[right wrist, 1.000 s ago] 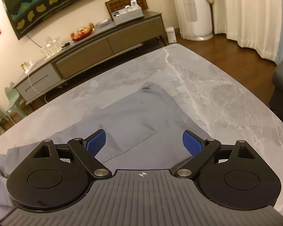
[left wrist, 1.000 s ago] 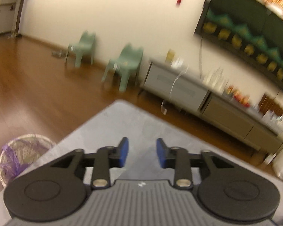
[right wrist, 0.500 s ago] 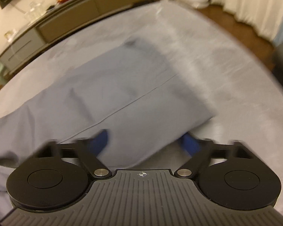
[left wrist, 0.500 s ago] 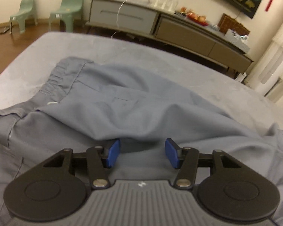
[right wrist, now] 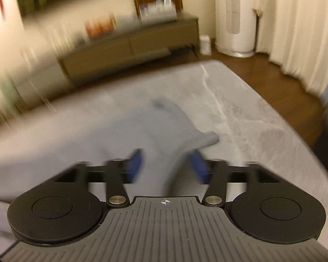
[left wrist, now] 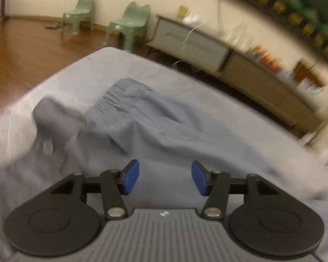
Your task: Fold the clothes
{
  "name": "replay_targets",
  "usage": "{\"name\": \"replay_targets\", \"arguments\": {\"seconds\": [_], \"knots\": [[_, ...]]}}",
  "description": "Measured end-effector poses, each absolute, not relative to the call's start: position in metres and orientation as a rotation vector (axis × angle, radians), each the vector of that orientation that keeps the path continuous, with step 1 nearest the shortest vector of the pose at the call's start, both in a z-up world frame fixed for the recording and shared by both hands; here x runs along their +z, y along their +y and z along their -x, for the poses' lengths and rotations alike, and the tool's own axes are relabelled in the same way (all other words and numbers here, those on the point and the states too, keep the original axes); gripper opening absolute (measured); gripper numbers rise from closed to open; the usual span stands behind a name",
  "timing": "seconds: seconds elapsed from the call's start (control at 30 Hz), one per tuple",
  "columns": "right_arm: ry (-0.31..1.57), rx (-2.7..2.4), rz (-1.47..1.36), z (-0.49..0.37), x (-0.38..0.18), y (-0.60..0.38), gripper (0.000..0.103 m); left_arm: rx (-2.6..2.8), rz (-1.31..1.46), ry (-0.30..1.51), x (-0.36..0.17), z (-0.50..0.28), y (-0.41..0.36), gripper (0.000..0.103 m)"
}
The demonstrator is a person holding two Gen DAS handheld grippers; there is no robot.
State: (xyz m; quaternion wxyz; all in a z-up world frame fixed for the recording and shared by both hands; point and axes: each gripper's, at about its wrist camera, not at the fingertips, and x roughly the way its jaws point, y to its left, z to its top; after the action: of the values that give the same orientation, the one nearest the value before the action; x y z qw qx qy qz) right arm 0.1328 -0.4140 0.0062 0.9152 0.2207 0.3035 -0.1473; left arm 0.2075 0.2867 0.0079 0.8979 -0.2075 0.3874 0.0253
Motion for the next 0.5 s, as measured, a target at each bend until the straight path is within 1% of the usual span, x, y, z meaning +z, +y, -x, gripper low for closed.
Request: {"name": "replay_targets", "arguments": {"seconds": [0.03, 0.07, 0.1, 0.13, 0.23, 0.3, 0.4, 0.5], "knots": [[0.555, -0.244, -0.548, -0.105, 0.022, -0.405, 0.085, 0.015, 0.490, 0.785, 0.016, -0.192, 0.289, 0.056], [0.500, -0.187, -0.632, -0.078, 0.033, -0.394, 0.091, -0.018, 0.548, 0.763, 0.023, -0.177, 0.292, 0.062], [0.469, -0.130, -0.715, -0.050, 0.036, -0.385, 0.093, -0.052, 0.601, 0.738, 0.029, -0.163, 0.294, 0.067], [0.446, -0.072, -0.800, -0.022, 0.035, -0.375, 0.094, -0.076, 0.636, 0.717, 0.032, -0.152, 0.297, 0.074], [0.481, 0.016, -1.018, 0.048, 0.004, -0.348, 0.095, -0.094, 0.692, 0.695, 0.028, -0.125, 0.301, 0.075], [0.550, 0.012, -1.158, 0.071, -0.029, -0.337, 0.095, -0.076, 0.725, 0.715, 0.020, -0.118, 0.303, 0.075], [0.625, -0.072, -1.275, 0.081, -0.067, -0.331, 0.095, -0.059, 0.780, 0.735, 0.012, -0.116, 0.313, 0.075], [0.569, -0.217, -1.320, 0.077, -0.079, -0.340, 0.095, -0.042, 0.773, 0.709, 0.013, -0.112, 0.317, 0.076]]}}
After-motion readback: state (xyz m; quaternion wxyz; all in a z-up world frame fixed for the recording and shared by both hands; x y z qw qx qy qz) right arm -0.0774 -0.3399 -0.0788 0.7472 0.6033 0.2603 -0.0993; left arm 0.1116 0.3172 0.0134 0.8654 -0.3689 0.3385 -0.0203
